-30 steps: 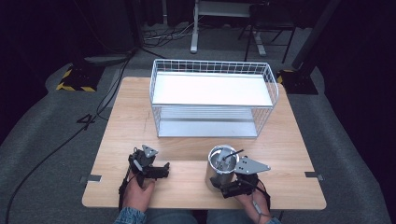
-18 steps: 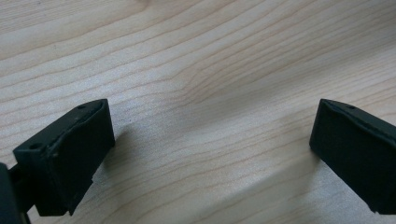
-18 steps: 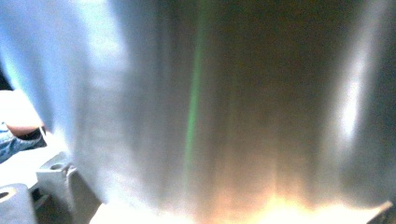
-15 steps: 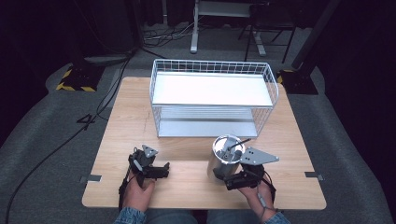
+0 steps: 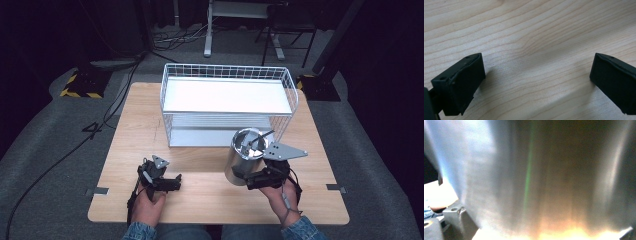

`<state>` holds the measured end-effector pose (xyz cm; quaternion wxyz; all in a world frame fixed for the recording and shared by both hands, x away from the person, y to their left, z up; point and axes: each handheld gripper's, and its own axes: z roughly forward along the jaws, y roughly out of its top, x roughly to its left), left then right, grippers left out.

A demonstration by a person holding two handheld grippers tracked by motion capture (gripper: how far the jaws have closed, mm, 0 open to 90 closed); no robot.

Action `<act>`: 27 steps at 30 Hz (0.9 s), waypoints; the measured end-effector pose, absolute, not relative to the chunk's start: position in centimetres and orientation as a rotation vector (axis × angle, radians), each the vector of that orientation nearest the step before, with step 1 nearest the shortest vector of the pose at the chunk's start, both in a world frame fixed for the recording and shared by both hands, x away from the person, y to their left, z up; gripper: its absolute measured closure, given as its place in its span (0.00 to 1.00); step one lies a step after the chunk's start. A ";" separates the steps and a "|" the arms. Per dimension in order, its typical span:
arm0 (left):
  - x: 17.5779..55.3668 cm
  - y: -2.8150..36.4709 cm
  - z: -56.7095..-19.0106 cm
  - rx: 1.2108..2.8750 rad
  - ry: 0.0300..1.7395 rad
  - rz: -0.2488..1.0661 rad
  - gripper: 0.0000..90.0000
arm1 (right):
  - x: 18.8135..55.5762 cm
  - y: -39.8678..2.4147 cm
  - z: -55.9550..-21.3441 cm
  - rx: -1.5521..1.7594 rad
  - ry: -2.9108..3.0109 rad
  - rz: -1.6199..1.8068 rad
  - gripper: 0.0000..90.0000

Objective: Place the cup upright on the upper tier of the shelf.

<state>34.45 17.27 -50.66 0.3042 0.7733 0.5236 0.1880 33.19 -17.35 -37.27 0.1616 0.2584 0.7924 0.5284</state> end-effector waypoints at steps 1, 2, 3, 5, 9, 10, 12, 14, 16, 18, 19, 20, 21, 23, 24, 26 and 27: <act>34.4 17.3 -50.7 2.049 1.387 0.496 0.00 | 33.3 -17.3 -37.0 0.732 2.259 1.505 0.04; 34.4 17.3 -50.7 2.049 1.387 0.496 0.00 | 33.3 -17.3 -36.8 0.728 2.256 1.505 0.04; 34.5 17.3 -50.7 2.048 1.386 0.496 0.00 | 33.4 -17.3 -36.6 0.728 2.253 1.505 0.04; 34.4 17.3 -50.7 2.049 1.387 0.496 0.00 | 33.7 -17.4 -36.0 0.737 2.250 1.516 0.04; 34.4 17.3 -50.7 2.049 1.387 0.498 0.00 | 34.3 -17.4 -35.0 0.749 2.260 1.514 0.04; 34.5 17.3 -50.7 2.048 1.386 0.496 0.00 | 34.4 -17.4 -34.4 0.745 2.255 1.504 0.04; 34.4 17.3 -50.7 2.048 1.386 0.496 0.00 | 34.6 -17.4 -33.7 0.750 2.249 1.502 0.04; 34.4 17.3 -50.7 2.048 1.387 0.496 0.00 | 34.7 -17.4 -33.4 0.748 2.245 1.501 0.04; 34.4 17.3 -50.7 2.048 1.387 0.496 0.00 | 34.9 -17.5 -32.5 0.746 2.234 1.502 0.04; 34.4 17.3 -50.7 2.048 1.387 0.496 0.00 | 35.2 -17.5 -31.8 0.750 2.224 1.508 0.04; 34.4 17.3 -50.7 2.048 1.386 0.495 0.00 | 35.4 -17.5 -31.3 0.751 2.223 1.506 0.04; 34.4 17.3 -50.7 2.048 1.386 0.496 0.00 | 35.5 -17.5 -31.1 0.752 2.223 1.503 0.04; 34.4 17.3 -50.6 2.050 1.388 0.498 0.00 | 35.7 -17.5 -30.8 0.753 2.222 1.500 0.04; 34.4 17.3 -50.7 2.048 1.387 0.496 0.00 | 36.0 -17.4 -30.1 0.753 2.216 1.485 0.04; 34.4 17.3 -50.7 2.047 1.386 0.495 0.00 | 36.1 -17.4 -29.9 0.752 2.216 1.483 0.04; 34.4 17.3 -50.7 2.047 1.388 0.498 0.00 | 36.3 -17.4 -29.3 0.752 2.212 1.486 0.04; 34.4 17.3 -50.7 2.046 1.387 0.496 0.00 | 36.4 -17.4 -29.0 0.756 2.211 1.487 0.04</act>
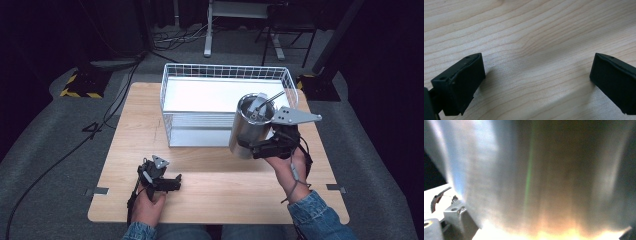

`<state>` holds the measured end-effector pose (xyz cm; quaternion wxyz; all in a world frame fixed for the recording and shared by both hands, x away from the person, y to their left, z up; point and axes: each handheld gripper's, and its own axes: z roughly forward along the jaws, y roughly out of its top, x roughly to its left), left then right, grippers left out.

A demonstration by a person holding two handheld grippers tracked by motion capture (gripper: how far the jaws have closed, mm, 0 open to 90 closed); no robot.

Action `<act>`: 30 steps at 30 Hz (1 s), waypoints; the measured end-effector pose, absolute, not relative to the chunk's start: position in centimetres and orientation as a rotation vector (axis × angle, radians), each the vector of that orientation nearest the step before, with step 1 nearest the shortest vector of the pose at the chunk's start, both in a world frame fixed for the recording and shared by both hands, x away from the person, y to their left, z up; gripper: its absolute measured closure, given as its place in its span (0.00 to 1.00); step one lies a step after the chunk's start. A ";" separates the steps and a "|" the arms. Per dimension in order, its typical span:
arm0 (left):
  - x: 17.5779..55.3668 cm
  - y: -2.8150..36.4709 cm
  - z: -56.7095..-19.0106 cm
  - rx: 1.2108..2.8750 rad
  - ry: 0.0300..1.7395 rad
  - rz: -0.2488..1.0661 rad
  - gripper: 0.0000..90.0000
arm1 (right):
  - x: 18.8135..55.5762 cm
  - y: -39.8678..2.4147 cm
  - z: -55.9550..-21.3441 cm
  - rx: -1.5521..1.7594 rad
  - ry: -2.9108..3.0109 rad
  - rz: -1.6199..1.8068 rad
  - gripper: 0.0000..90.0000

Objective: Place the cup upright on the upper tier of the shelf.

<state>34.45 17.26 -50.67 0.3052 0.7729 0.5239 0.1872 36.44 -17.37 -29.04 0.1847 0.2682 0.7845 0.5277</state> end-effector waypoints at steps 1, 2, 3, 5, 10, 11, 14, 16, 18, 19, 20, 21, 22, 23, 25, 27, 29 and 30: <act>34.4 17.3 -50.7 2.047 1.387 0.496 0.00 | 36.5 -17.3 -28.8 0.753 2.207 1.488 0.04; 34.4 17.3 -50.7 2.046 1.387 0.496 0.00 | 36.6 -17.3 -28.5 0.758 2.208 1.488 0.04; 34.4 17.3 -50.7 2.047 1.388 0.498 0.00 | 36.8 -17.2 -28.1 0.751 2.209 1.484 0.04; 34.5 17.3 -50.7 2.045 1.387 0.496 0.00 | 37.1 -17.1 -27.6 0.750 2.205 1.480 0.04; 34.4 17.3 -50.7 2.047 1.388 0.497 0.00 | 37.7 -17.0 -26.7 0.753 2.198 1.477 0.04; 34.4 17.3 -50.7 2.046 1.387 0.496 0.00 | 37.9 -16.9 -26.5 0.754 2.196 1.480 0.04; 34.5 17.3 -50.7 2.048 1.386 0.498 0.00 | 38.5 -16.8 -25.9 0.755 2.195 1.483 0.04; 34.4 17.2 -50.7 2.042 1.389 0.491 0.00 | 39.0 -16.6 -25.1 0.755 2.193 1.494 0.04; 34.4 17.3 -50.7 2.048 1.387 0.498 0.00 | 39.1 -16.5 -24.9 0.755 2.195 1.493 0.04; 34.4 17.3 -50.7 2.046 1.388 0.498 0.00 | 39.3 -16.3 -24.5 0.745 2.194 1.486 0.04; 34.5 17.3 -50.7 2.047 1.387 0.497 0.00 | 39.4 -16.2 -24.3 0.740 2.194 1.479 0.04; 34.4 17.3 -50.7 2.047 1.387 0.498 0.00 | 39.7 -15.9 -23.8 0.731 2.189 1.473 0.04; 34.4 17.3 -50.7 2.047 1.387 0.498 0.00 | 39.7 -15.9 -23.8 0.731 2.189 1.473 0.04; 34.4 17.3 -50.7 2.048 1.387 0.500 0.00 | 39.9 -15.9 -23.7 0.728 2.186 1.473 0.04; 34.4 17.3 -50.7 2.047 1.386 0.497 0.00 | 40.6 -15.8 -23.4 0.737 2.177 1.474 0.04; 34.4 17.3 -50.7 2.048 1.388 0.501 0.00 | 41.7 -15.6 -23.4 0.747 2.164 1.440 0.04; 34.4 17.3 -50.7 2.047 1.387 0.498 0.00 | 42.6 -15.5 -23.5 0.753 2.158 1.417 0.04; 34.4 17.3 -50.7 2.048 1.387 0.499 0.00 | 42.9 -15.4 -23.5 0.757 2.161 1.411 0.04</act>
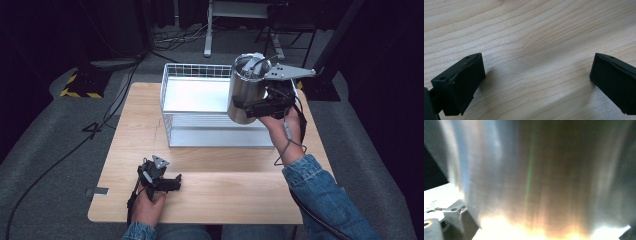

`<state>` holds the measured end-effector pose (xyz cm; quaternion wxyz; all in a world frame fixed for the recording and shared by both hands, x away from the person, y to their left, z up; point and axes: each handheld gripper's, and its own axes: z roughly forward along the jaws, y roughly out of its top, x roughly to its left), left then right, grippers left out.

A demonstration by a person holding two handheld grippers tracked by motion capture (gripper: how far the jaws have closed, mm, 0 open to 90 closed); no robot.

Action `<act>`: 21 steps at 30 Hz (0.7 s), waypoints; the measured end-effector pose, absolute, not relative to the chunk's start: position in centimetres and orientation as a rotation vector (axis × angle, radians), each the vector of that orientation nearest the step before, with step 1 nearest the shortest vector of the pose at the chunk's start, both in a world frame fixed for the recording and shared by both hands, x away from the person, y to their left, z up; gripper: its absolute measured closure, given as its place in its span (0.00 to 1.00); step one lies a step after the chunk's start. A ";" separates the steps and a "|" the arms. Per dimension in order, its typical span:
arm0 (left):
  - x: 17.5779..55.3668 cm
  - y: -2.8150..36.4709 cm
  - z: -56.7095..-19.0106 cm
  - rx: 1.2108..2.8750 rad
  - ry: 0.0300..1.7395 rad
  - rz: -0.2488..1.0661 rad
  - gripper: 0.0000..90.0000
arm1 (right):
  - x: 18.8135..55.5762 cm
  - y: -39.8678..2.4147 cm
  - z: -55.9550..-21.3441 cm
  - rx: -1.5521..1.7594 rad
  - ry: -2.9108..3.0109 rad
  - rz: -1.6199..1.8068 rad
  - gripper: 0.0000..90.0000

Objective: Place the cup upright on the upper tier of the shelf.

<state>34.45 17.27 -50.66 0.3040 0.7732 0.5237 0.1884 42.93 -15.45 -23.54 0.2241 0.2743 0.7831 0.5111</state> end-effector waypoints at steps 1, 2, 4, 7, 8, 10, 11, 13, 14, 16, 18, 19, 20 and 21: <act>34.4 17.3 -50.7 2.049 1.387 0.499 0.00 | 43.2 -15.4 -23.6 0.760 2.160 1.411 0.04; 34.4 17.3 -50.7 2.049 1.387 0.499 0.00 | 43.2 -15.4 -23.6 0.760 2.160 1.411 0.04; 34.5 17.3 -50.6 2.053 1.385 0.500 0.00 | 44.3 -15.1 -23.8 0.763 2.155 1.424 0.04; 34.4 17.3 -50.6 2.049 1.389 0.498 0.00 | 45.0 -14.9 -24.0 0.755 2.147 1.424 0.04; 34.4 17.3 -50.6 2.050 1.388 0.495 0.00 | 45.4 -14.7 -24.1 0.761 2.143 1.426 0.04; 34.4 17.3 -50.6 2.049 1.387 0.496 0.00 | 46.2 -14.6 -24.4 0.778 2.140 1.433 0.04; 34.4 17.3 -50.7 2.049 1.388 0.495 0.00 | 46.5 -14.5 -24.5 0.787 2.138 1.434 0.04; 34.4 17.3 -50.6 2.050 1.387 0.495 0.00 | 47.1 -14.3 -24.8 0.805 2.135 1.437 0.04; 34.4 17.3 -50.6 2.050 1.387 0.495 0.00 | 47.4 -14.3 -25.0 0.812 2.135 1.435 0.04; 34.4 17.3 -50.6 2.050 1.388 0.496 0.00 | 47.9 -14.2 -25.2 0.829 2.130 1.433 0.04; 34.4 17.3 -50.6 2.050 1.387 0.495 0.00 | 48.4 -14.1 -25.5 0.846 2.122 1.438 0.04; 34.4 17.3 -50.6 2.050 1.387 0.495 0.00 | 48.5 -14.0 -25.6 0.857 2.122 1.439 0.04; 34.4 17.3 -50.6 2.051 1.388 0.498 0.00 | 48.7 -14.0 -25.8 0.859 2.120 1.438 0.04; 34.4 17.3 -50.6 2.050 1.387 0.495 0.00 | 48.9 -14.0 -25.9 0.858 2.119 1.433 0.04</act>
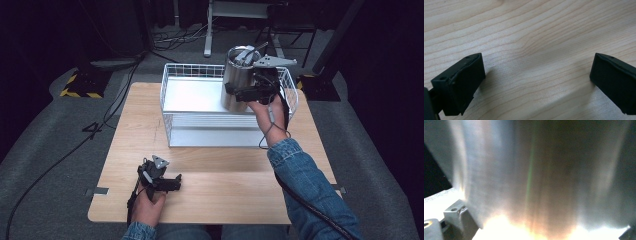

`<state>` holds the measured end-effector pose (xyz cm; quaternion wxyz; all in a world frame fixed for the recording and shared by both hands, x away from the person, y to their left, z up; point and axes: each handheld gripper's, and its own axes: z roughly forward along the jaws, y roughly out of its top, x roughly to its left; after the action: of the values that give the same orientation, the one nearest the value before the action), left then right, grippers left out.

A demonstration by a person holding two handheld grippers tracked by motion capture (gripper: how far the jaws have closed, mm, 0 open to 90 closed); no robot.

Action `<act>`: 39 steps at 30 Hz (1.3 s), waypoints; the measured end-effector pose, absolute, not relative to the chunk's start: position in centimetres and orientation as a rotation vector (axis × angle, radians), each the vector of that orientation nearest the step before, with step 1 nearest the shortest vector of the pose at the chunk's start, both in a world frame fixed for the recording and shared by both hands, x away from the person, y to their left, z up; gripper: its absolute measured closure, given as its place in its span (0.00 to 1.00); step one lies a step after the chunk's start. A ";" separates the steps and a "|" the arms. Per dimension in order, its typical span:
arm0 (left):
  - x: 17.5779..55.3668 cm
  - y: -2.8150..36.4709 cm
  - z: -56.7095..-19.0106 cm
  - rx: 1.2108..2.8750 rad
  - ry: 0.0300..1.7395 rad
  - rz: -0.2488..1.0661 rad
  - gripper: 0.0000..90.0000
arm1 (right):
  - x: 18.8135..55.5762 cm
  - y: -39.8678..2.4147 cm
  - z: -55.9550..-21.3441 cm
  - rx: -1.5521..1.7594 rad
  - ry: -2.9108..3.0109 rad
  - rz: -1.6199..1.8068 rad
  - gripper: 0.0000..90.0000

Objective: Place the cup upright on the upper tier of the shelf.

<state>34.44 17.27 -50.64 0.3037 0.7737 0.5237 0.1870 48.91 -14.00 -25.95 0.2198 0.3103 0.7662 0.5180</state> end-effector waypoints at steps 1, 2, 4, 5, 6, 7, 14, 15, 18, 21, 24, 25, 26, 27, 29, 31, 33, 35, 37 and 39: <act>34.4 17.3 -50.6 2.050 1.388 0.495 0.00 | 49.1 -14.0 -26.1 0.864 2.120 1.430 0.04; 34.4 17.3 -50.6 2.050 1.387 0.495 0.00 | 49.4 -14.1 -26.5 0.875 2.110 1.433 0.04; 34.4 17.3 -50.6 2.050 1.387 0.495 0.00 | 49.5 -14.2 -26.6 0.878 2.110 1.438 0.04; 34.4 17.3 -50.6 2.049 1.388 0.495 0.00 | 49.7 -14.3 -26.9 0.875 2.108 1.446 0.04; 34.4 17.3 -50.6 2.050 1.387 0.496 0.00 | 49.8 -14.4 -27.1 0.874 2.108 1.449 0.04; 34.4 17.3 -50.6 2.049 1.388 0.496 0.00 | 49.8 -14.4 -27.2 0.879 2.105 1.458 0.04; 34.4 17.3 -50.6 2.051 1.388 0.498 0.00 | 49.9 -14.5 -27.4 0.864 2.101 1.464 0.03; 34.4 17.3 -50.6 2.051 1.388 0.498 0.00 | 49.9 -14.5 -27.4 0.864 2.101 1.464 0.03; 34.4 17.3 -50.6 2.050 1.387 0.496 0.00 | 50.0 -14.6 -27.4 0.852 2.098 1.463 0.03; 34.4 17.3 -50.6 2.050 1.387 0.496 0.00 | 50.0 -14.6 -27.5 0.848 2.097 1.461 0.03; 34.4 17.3 -50.6 2.051 1.389 0.499 0.00 | 49.9 -14.4 -27.4 0.832 2.078 1.449 0.01; 34.4 17.3 -50.6 2.051 1.389 0.499 0.00 | 49.9 -14.4 -27.4 0.832 2.078 1.449 0.01; 34.4 17.3 -50.6 2.050 1.387 0.496 0.00 | 49.8 -14.4 -27.3 0.833 2.072 1.441 0.01; 34.4 17.3 -50.6 2.050 1.387 0.496 0.00 | 49.8 -14.4 -27.3 0.834 2.067 1.442 0.01; 34.4 17.3 -50.6 2.049 1.387 0.495 0.00 | 49.7 -14.4 -27.2 0.846 2.063 1.447 0.00; 34.4 17.3 -50.6 2.050 1.388 0.496 0.00 | 49.6 -14.5 -27.1 0.860 2.055 1.455 0.00; 34.4 17.3 -50.6 2.051 1.389 0.499 0.00 | 49.4 -14.7 -27.0 0.857 2.048 1.464 0.00; 34.4 17.3 -50.6 2.050 1.387 0.495 0.00 | 49.2 -14.8 -26.9 0.849 2.050 1.461 0.00; 34.4 17.3 -50.6 2.051 1.388 0.498 0.00 | 48.9 -14.9 -26.7 0.846 2.047 1.459 0.00; 34.4 17.3 -50.6 2.050 1.388 0.496 0.00 | 48.7 -15.2 -26.5 0.843 2.050 1.454 0.00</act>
<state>34.44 17.26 -50.64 0.3035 0.7737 0.5237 0.1872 48.72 -15.16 -26.51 0.2427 0.3086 0.7502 0.5320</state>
